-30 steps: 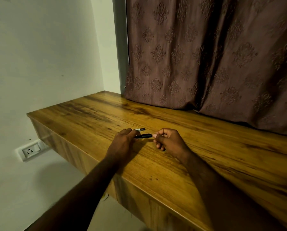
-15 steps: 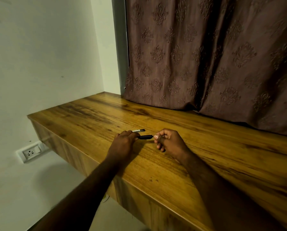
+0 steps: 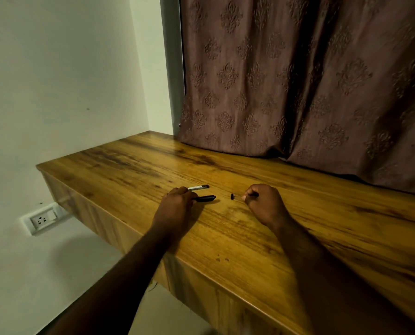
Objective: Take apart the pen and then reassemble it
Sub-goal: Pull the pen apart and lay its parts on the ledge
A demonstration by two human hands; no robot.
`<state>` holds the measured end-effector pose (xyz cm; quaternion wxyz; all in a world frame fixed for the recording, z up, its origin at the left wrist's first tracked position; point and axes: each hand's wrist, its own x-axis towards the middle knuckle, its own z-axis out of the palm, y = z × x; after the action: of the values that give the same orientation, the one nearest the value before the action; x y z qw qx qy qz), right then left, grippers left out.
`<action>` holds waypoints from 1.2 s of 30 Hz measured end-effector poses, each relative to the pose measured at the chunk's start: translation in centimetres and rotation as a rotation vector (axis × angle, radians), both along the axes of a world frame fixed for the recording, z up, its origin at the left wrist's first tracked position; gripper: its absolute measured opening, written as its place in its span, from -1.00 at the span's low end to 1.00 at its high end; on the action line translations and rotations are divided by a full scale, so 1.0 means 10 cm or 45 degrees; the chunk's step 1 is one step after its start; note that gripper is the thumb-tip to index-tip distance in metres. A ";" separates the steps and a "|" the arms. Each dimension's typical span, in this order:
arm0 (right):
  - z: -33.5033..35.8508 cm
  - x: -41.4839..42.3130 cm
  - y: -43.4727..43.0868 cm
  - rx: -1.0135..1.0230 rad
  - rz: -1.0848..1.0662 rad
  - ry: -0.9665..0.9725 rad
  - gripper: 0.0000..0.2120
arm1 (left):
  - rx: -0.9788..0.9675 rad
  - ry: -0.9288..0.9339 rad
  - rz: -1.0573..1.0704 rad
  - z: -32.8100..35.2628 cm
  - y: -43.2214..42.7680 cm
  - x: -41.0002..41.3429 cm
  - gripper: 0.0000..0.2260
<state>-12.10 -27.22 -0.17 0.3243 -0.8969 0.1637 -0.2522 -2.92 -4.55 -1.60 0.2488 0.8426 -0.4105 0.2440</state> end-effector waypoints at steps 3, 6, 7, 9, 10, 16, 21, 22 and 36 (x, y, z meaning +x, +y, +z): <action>-0.01 0.01 0.07 -0.156 0.011 0.097 -0.81 | 0.033 -0.002 0.007 -0.01 0.00 0.03 -0.80; -0.01 0.01 0.08 -0.181 -0.035 0.119 -0.88 | 0.013 0.010 -0.013 -0.02 0.00 0.03 -0.76; -0.01 0.01 0.07 -0.168 -0.036 0.127 -0.90 | 0.006 0.006 -0.022 -0.02 0.00 0.03 -0.76; 0.01 0.02 0.07 -0.132 -0.021 0.136 -0.90 | 0.010 0.006 -0.028 -0.02 -0.01 0.03 -0.77; 0.01 0.02 0.06 -0.114 -0.013 0.136 -0.89 | 0.010 0.005 -0.025 -0.03 -0.01 0.04 -0.76; 0.00 -0.01 -0.06 0.308 -0.080 -0.075 -0.86 | -0.047 0.011 -0.092 -0.03 -0.01 0.03 -0.72; 0.06 -0.05 0.01 0.337 -0.058 -0.309 -0.90 | -0.089 0.028 -0.112 -0.04 -0.01 0.03 -0.75; 0.07 -0.05 0.07 0.240 -0.006 -0.312 -0.90 | -0.094 0.029 -0.118 -0.04 -0.01 0.03 -0.77; 0.03 0.08 0.51 -0.408 0.382 0.030 -0.78 | -0.145 0.246 -0.119 0.00 -0.02 -0.03 -0.75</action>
<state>-11.34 -22.08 0.14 0.2097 -0.9542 -0.0098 -0.2134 -3.20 -4.73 -1.59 0.3460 0.8266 -0.4090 0.1727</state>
